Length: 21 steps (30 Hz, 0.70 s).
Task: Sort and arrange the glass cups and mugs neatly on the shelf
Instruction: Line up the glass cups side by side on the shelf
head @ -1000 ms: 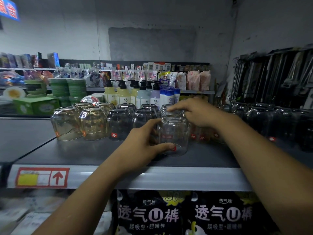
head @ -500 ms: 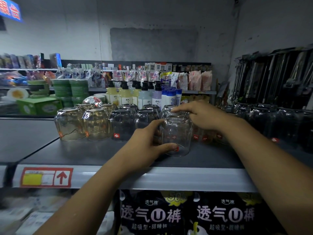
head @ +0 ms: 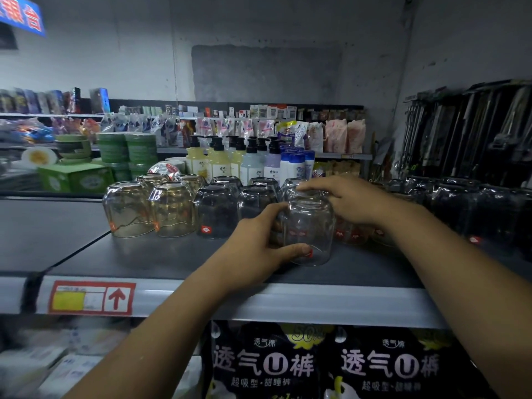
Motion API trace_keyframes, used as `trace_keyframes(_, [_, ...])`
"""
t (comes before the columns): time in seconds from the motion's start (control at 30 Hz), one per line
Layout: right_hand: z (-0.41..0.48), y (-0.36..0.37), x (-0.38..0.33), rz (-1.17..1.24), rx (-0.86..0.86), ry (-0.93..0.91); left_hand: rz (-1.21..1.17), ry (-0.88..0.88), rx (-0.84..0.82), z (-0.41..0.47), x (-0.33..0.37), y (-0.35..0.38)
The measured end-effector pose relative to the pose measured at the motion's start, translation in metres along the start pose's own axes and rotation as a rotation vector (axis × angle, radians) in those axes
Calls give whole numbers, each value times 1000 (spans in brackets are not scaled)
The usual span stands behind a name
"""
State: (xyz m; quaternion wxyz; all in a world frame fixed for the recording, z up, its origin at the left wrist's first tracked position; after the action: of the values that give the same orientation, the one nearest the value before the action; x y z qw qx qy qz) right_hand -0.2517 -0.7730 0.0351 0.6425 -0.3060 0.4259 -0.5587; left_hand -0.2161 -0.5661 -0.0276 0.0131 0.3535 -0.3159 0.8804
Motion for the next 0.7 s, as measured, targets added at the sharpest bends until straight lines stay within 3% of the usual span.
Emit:
trace_keyframes(0.1, [-2, -4, -5, 8, 6, 5, -9, 16, 0, -2, 2, -3])
trace_keyframes(0.2, [-2, -14, -16, 113, 172, 12, 35, 128, 120, 0, 0, -27])
trace_keyframes(0.27, [2, -18, -32, 185, 245, -7, 181, 226, 246, 6, -8, -56])
trace_keyframes(0.37, [17, -10, -65, 143, 139, -49, 541, 287, 331, 22, -27, -94])
trace_keyframes(0.5, [39, 11, -96, -148, 3, -52, 874, 168, 71, 42, -57, -108])
trace_keyframes(0.7, [53, 26, -101, -248, -47, 8, 831, 221, -71, 50, -67, -121])
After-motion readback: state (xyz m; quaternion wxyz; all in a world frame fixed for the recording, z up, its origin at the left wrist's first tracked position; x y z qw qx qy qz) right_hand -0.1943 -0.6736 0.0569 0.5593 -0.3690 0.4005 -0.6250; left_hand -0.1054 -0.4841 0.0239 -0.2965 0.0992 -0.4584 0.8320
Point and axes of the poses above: each hand's wrist, its own z-axis towards the middle knuckle, its own y-axis out of the palm, x = y × z, the point moved 3 cm from there along z, towards the middle knuckle, and after that the axes turned 8 degrees about x, right-handed, at the moved point
